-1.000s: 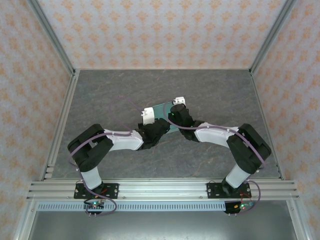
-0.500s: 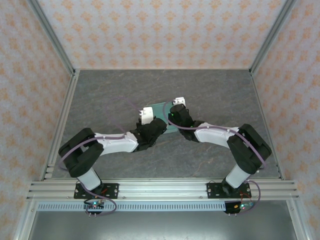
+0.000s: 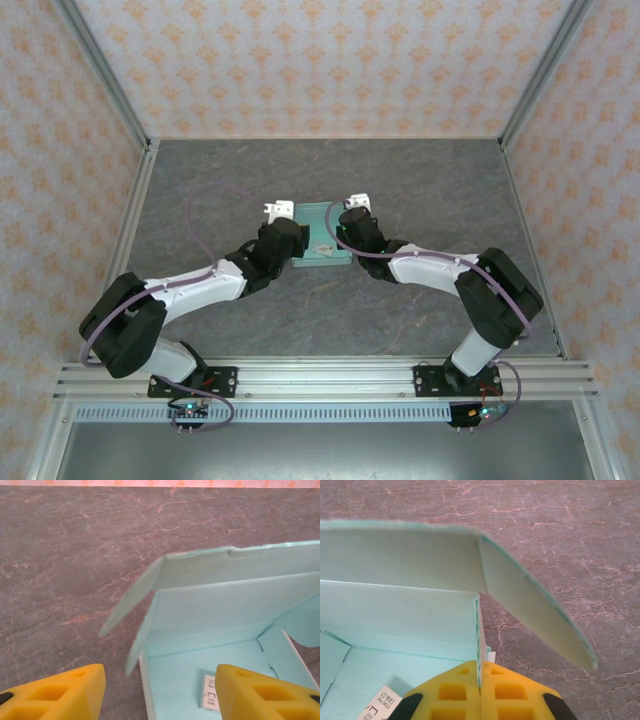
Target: Fold the paper box
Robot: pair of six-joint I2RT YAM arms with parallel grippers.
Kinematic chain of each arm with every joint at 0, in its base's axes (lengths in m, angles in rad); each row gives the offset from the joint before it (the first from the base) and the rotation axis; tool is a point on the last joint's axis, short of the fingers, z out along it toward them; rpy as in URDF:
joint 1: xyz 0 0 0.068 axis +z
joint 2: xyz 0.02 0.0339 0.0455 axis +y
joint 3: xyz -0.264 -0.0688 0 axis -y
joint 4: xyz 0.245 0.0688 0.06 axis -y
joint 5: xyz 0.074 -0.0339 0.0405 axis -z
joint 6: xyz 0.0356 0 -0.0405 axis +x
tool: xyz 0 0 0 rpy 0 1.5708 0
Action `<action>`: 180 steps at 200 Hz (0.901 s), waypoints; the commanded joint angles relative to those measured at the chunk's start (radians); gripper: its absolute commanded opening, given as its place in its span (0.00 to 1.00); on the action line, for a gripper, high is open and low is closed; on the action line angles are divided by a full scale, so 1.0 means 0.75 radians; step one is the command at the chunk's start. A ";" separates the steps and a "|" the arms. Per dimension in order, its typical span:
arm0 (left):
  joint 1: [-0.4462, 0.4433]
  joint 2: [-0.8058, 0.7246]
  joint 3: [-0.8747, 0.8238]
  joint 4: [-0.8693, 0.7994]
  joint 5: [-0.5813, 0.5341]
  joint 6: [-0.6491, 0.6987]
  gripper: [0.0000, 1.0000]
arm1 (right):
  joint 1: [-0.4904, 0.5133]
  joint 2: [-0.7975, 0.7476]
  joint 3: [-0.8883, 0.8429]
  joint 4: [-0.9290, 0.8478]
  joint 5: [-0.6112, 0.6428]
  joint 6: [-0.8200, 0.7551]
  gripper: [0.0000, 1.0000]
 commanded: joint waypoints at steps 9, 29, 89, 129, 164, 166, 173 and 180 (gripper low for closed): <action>0.070 -0.020 0.012 -0.103 0.200 0.181 0.62 | 0.009 -0.017 0.021 -0.088 0.000 0.011 0.00; 0.119 -0.015 0.034 -0.156 0.228 0.249 0.63 | 0.009 -0.017 0.023 -0.090 0.000 0.010 0.00; 0.285 0.010 0.080 -0.169 0.463 0.360 0.64 | 0.009 -0.011 0.031 -0.091 -0.009 0.008 0.00; 0.316 0.046 0.123 -0.138 0.555 0.382 0.52 | 0.009 -0.010 0.034 -0.094 -0.008 0.008 0.00; 0.316 0.098 0.163 -0.154 0.566 0.398 0.39 | 0.009 -0.011 0.035 -0.096 -0.010 0.008 0.00; 0.317 0.099 0.165 -0.154 0.567 0.398 0.38 | 0.009 -0.011 0.035 -0.096 -0.008 0.008 0.00; 0.316 0.106 0.168 -0.155 0.571 0.398 0.35 | 0.010 -0.011 0.035 -0.097 -0.009 0.008 0.00; 0.318 0.111 0.169 -0.154 0.571 0.397 0.32 | 0.009 -0.010 0.035 -0.096 -0.010 0.009 0.00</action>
